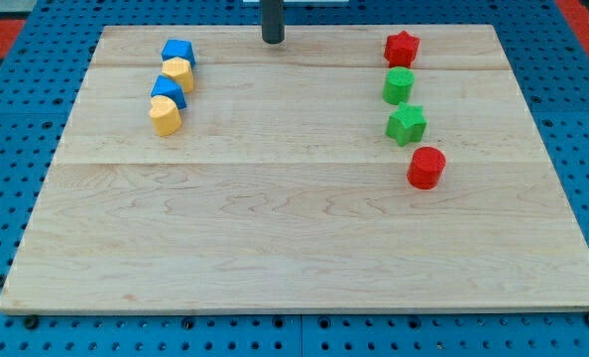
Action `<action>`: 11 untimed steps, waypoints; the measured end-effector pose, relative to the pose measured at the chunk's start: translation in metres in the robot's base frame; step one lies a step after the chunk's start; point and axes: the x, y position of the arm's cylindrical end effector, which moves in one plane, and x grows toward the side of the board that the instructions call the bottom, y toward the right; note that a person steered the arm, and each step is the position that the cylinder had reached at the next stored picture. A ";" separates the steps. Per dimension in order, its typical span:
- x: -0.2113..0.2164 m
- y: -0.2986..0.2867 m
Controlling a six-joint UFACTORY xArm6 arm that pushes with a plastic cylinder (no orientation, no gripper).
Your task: Separate the blue and yellow blocks
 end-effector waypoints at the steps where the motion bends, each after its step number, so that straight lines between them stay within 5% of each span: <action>1: 0.000 0.001; 2: 0.009 0.016; 5: 0.128 0.094; 6: 0.129 0.064; 7: 0.051 0.039; 9: -0.014 -0.120; 10: -0.006 -0.170; 11: 0.052 -0.144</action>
